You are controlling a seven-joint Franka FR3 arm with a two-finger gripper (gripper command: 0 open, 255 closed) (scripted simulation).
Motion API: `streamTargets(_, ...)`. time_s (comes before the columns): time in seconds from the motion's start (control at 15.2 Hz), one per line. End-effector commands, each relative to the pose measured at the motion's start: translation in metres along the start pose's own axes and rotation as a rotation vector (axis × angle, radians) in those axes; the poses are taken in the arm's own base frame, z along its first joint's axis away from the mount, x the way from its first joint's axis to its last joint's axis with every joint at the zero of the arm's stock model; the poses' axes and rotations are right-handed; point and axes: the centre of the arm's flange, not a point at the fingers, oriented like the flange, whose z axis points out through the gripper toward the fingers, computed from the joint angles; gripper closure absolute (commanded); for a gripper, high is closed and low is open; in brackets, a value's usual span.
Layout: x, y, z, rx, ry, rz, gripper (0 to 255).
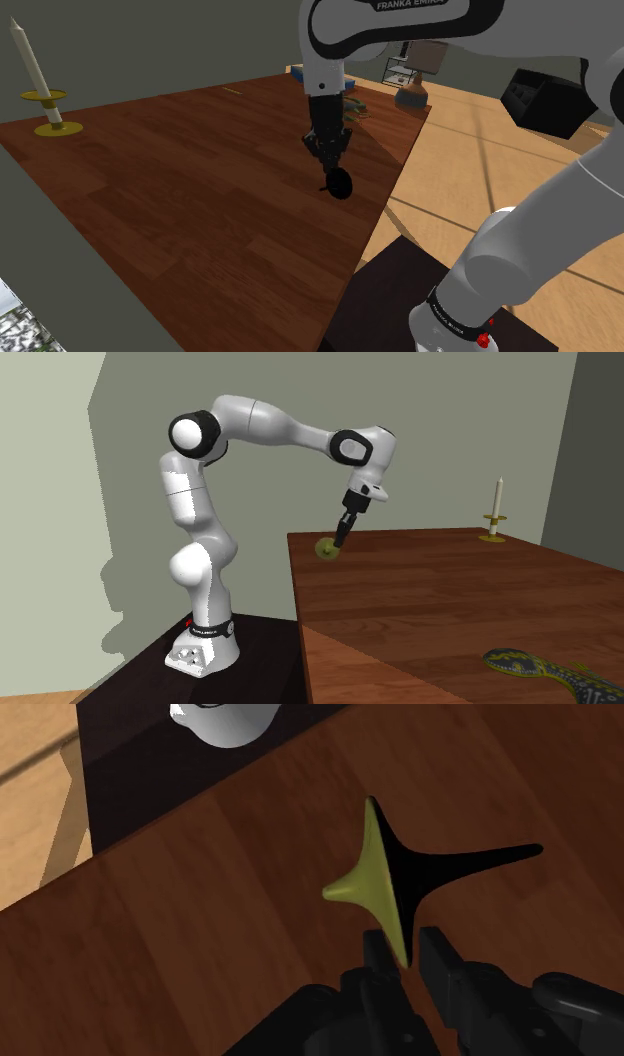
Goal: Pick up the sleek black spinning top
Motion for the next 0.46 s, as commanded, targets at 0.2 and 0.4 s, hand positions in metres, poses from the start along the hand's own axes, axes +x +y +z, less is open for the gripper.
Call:
streamTargets(0.2,-0.011,0.0,-0.025,0.0,-0.001,0.0,255)
streamTargets(0.4,-0.013,0.001,-0.031,0.0,-0.001,0.0,255)
